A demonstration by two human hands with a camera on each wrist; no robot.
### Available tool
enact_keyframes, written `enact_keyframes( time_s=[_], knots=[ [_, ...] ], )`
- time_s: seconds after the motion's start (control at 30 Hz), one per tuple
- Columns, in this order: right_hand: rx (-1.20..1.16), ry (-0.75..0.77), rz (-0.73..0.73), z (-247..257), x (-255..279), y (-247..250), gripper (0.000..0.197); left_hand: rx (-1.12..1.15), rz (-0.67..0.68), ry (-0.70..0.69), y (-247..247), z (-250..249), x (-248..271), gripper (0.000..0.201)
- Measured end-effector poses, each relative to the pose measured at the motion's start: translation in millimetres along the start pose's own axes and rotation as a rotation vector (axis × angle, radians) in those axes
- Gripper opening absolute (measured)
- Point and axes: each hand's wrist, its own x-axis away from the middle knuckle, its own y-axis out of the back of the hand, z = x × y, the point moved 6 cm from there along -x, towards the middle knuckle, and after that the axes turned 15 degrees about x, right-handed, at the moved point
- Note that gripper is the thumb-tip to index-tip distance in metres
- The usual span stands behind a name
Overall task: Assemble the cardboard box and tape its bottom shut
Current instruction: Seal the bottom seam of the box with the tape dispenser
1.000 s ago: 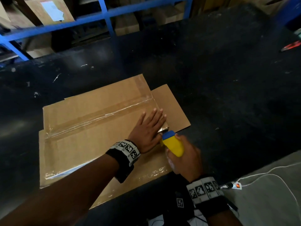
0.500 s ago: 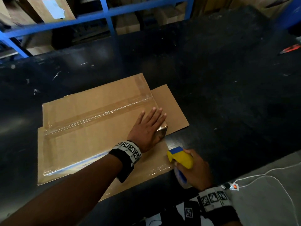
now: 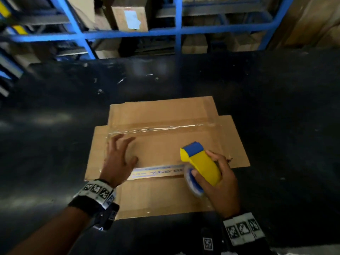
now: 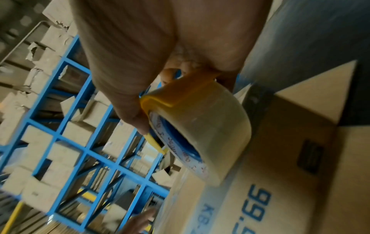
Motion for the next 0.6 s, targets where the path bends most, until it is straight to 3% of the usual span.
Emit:
enact_keyframes(
  time_s=[0.1,0.17,0.4,0.6],
  knots=[
    [-0.058,0.116,0.017,33.6,-15.5,-30.5,0.06,-0.071,-0.106,0.251,45.2,47.3,13.7,0.065],
    [-0.052,0.175,0.02,52.2,-23.3,-48.4,0.061,-0.009,-0.076,0.344,54.6,65.4,19.7,0.064],
    [-0.044,0.267,-0.016,90.6,-30.8,-81.1,0.067,0.191,-0.046,0.282,44.5,58.6,25.4,0.063],
    [-0.021,0.285,-0.058,101.7,-15.7,-85.9,0.069,0.347,0.167,0.202,6.6,32.6,30.6,0.07]
  ],
)
